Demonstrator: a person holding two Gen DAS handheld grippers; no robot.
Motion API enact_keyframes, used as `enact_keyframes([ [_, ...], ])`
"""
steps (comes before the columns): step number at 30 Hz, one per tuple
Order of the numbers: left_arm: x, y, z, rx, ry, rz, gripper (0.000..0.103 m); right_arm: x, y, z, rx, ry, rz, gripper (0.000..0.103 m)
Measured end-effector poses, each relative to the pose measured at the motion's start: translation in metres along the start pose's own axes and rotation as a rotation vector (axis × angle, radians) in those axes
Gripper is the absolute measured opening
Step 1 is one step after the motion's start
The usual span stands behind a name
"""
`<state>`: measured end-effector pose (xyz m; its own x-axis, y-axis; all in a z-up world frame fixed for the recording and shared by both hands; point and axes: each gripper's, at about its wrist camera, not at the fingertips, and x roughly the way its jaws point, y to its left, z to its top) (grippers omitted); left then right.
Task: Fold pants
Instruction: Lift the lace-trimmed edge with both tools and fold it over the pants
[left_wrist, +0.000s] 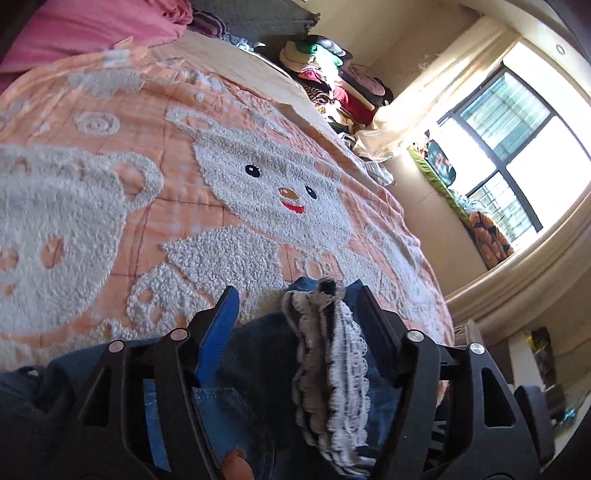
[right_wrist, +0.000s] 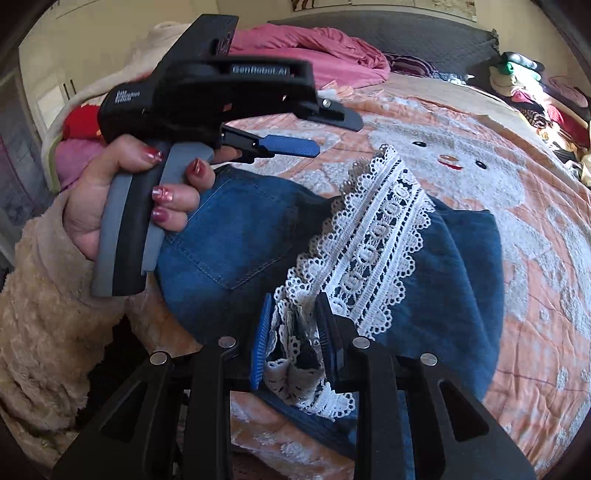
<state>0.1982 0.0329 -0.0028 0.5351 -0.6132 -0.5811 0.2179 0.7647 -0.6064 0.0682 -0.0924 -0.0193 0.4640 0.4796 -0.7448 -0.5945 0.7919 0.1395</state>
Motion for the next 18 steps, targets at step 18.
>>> enact_keyframes([
  [18, 0.058, -0.016, -0.015, 0.065, 0.181, 0.059, 0.025, -0.032, 0.031, -0.044, -0.059, -0.064, -0.086, 0.047],
])
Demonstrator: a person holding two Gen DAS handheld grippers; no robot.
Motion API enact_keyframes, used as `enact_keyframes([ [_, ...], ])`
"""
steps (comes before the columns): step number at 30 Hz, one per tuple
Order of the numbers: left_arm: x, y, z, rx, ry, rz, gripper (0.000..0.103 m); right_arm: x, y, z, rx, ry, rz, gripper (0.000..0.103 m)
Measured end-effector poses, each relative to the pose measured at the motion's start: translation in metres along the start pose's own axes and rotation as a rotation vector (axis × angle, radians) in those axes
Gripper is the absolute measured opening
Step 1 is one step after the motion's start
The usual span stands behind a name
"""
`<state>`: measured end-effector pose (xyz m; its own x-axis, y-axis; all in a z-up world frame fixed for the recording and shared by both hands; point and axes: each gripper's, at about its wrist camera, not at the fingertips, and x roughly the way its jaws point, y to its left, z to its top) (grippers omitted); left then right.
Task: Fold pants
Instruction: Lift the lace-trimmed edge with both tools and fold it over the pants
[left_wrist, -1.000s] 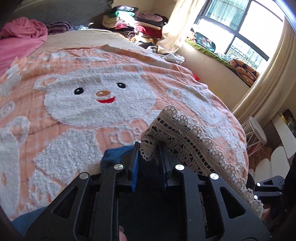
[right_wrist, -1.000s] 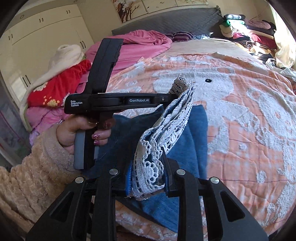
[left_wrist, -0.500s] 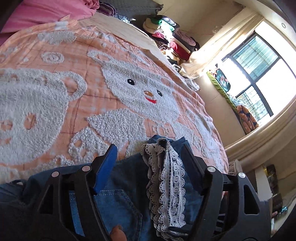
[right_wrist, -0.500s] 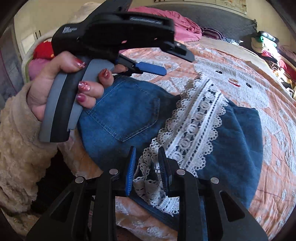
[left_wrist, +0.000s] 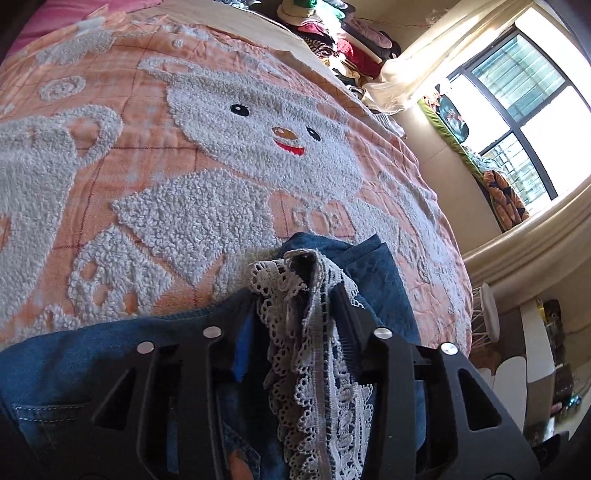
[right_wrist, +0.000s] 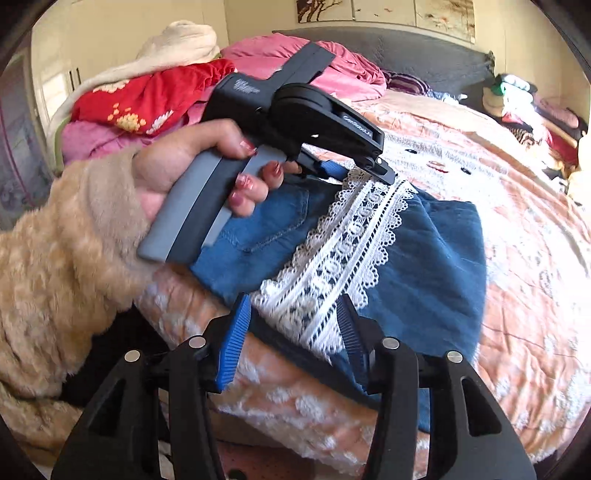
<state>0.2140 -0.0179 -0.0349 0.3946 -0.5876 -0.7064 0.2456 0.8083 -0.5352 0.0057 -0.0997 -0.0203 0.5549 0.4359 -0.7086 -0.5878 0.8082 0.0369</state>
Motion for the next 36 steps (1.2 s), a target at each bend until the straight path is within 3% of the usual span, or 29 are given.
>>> enact_keyframes([
  [4, -0.001, -0.006, 0.001, 0.011, -0.005, 0.017, 0.024, 0.006, 0.012, -0.001, -0.096, 0.005, -0.029, 0.048],
  [10, 0.000, -0.008, 0.001, 0.018, -0.004, 0.037, 0.025, 0.032, 0.021, -0.002, -0.222, 0.053, -0.159, 0.048],
  [17, 0.002, -0.008, 0.001, 0.024, 0.000, 0.050, 0.025, 0.056, 0.026, -0.005, -0.320, 0.095, -0.210, 0.046],
  [20, 0.005, -0.007, 0.001, 0.011, 0.006, 0.063, 0.017, 0.057, 0.016, -0.003, -0.285, 0.092, -0.162, 0.026],
  [22, 0.003, -0.007, 0.001, 0.010, 0.005, 0.063, 0.014, 0.050, 0.002, 0.004, -0.207, 0.078, -0.077, 0.017],
  [26, -0.017, -0.009, -0.001, 0.023, -0.035, 0.043, 0.014, 0.025, -0.026, 0.018, -0.045, 0.014, 0.112, 0.017],
  [28, -0.028, -0.007, -0.002, 0.020, -0.058, 0.038, 0.014, 0.023, -0.028, 0.020, -0.028, 0.000, 0.157, 0.017],
  [33, -0.018, 0.008, -0.010, 0.001, -0.031, 0.095, 0.014, 0.051, -0.017, 0.015, -0.078, 0.072, 0.134, 0.020],
  [36, -0.010, 0.015, -0.015, -0.005, -0.028, 0.114, 0.019, 0.054, -0.009, 0.013, -0.055, 0.071, 0.139, 0.025],
])
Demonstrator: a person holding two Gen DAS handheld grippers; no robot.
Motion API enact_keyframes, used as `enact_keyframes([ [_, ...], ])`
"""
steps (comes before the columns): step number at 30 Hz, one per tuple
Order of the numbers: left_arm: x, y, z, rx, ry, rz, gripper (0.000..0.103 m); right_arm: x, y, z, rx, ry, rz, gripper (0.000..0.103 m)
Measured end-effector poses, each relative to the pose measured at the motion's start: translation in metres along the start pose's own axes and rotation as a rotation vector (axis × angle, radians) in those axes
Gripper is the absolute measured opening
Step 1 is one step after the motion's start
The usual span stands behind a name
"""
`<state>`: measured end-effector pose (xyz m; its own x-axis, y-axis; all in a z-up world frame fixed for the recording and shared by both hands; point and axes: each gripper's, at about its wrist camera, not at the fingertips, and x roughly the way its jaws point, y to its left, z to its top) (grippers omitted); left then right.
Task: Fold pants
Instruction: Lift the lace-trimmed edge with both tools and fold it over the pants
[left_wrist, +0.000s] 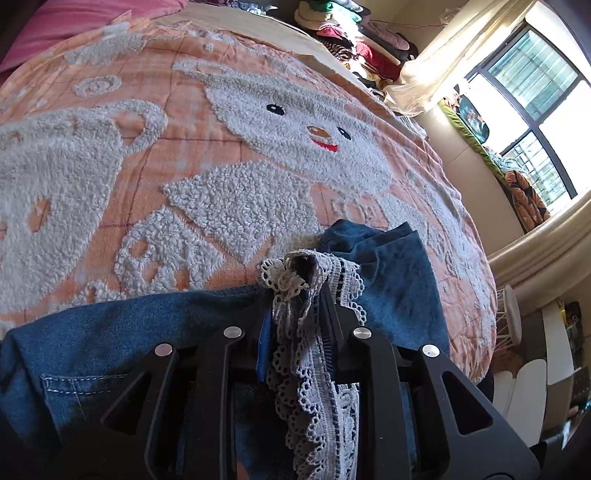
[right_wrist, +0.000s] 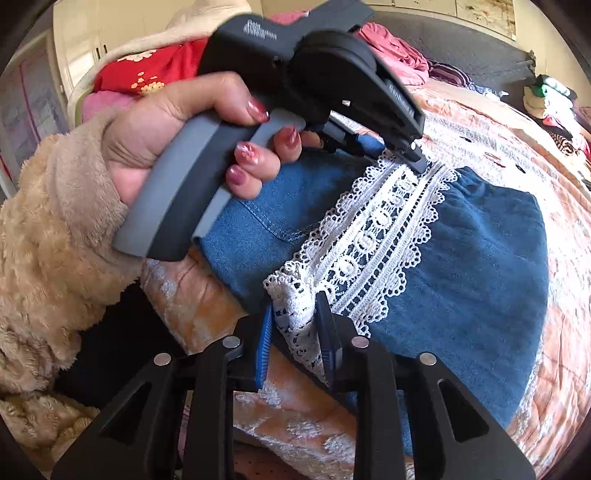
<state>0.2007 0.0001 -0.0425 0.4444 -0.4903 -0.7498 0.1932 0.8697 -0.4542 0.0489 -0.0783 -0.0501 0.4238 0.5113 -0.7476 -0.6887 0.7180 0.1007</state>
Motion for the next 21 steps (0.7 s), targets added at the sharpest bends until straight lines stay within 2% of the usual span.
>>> enact_keyframes([
  [2, 0.000, 0.000, -0.001, 0.007, -0.009, 0.005, 0.020, -0.009, -0.002, 0.002, 0.024, -0.014, 0.041, 0.035],
  [4, -0.002, -0.002, 0.000, 0.009, -0.018, 0.017, 0.023, -0.022, -0.010, 0.003, 0.058, -0.048, 0.078, 0.037],
  [5, -0.005, -0.003, 0.000, 0.016, -0.028, 0.028, 0.025, -0.028, -0.015, 0.004, 0.076, -0.066, 0.091, 0.042],
  [6, -0.009, -0.006, 0.000, 0.026, -0.044, 0.042, 0.030, -0.036, -0.019, 0.005, 0.097, -0.089, 0.089, 0.044],
  [7, -0.014, -0.009, 0.000, 0.038, -0.058, 0.058, 0.035, -0.045, -0.024, 0.006, 0.118, -0.111, 0.079, 0.046],
  [11, -0.031, -0.019, -0.001, 0.075, -0.097, 0.113, 0.038, -0.067, -0.046, 0.002, 0.187, -0.149, 0.008, 0.050],
  [15, -0.043, -0.027, -0.005, 0.091, -0.100, 0.151, 0.040, -0.067, -0.065, -0.002, 0.216, -0.126, -0.092, 0.052],
  [21, -0.052, -0.040, -0.015, 0.122, -0.100, 0.169, 0.045, -0.057, -0.091, -0.019, 0.273, -0.080, -0.128, 0.059],
])
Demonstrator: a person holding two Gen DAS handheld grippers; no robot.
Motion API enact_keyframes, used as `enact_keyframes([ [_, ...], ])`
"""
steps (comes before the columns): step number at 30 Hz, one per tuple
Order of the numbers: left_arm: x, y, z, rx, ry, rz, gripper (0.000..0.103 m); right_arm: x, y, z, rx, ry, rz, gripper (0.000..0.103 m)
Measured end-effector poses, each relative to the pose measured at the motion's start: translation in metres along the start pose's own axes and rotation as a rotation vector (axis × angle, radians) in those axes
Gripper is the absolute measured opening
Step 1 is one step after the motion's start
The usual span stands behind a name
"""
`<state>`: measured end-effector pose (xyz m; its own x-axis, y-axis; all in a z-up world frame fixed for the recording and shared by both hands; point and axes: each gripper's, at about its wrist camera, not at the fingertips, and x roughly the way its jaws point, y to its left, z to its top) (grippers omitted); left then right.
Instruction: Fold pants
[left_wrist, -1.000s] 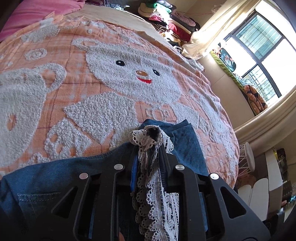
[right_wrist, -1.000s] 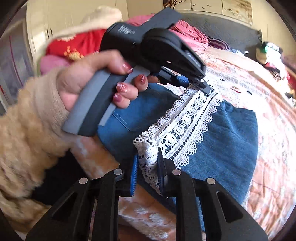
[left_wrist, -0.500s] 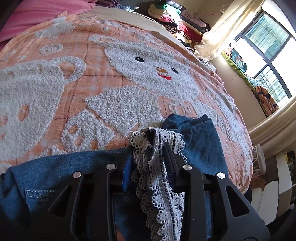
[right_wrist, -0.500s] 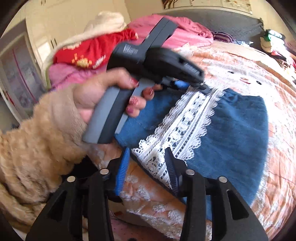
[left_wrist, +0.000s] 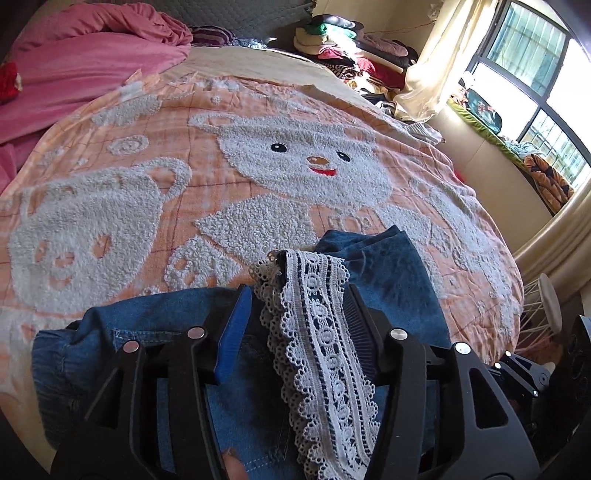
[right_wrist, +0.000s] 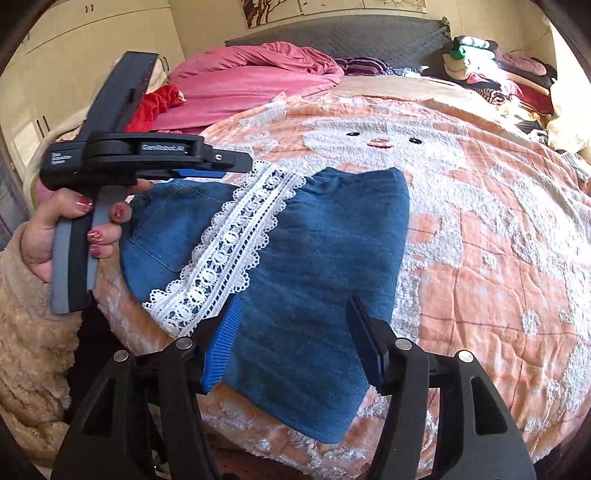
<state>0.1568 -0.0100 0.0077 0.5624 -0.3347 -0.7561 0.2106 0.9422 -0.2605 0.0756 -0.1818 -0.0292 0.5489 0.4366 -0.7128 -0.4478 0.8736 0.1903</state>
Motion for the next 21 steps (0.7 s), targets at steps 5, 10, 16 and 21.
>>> enact_keyframes([
  [5, -0.004, -0.013, -0.012, 0.037, 0.006, 0.018, 0.046, 0.008, -0.002, -0.016, 0.022, 0.049, -0.017, 0.059],
  [10, -0.005, -0.028, -0.032, 0.071, 0.022, 0.010, 0.046, 0.015, -0.007, -0.021, 0.026, 0.065, -0.011, 0.059],
  [16, 0.026, -0.038, -0.057, 0.130, 0.088, 0.130, 0.050, 0.018, -0.009, -0.025, 0.025, 0.073, -0.004, 0.059],
  [21, 0.029, -0.029, -0.061, 0.091, 0.075, 0.112, 0.051, 0.015, -0.010, -0.026, 0.035, 0.075, 0.009, 0.059],
])
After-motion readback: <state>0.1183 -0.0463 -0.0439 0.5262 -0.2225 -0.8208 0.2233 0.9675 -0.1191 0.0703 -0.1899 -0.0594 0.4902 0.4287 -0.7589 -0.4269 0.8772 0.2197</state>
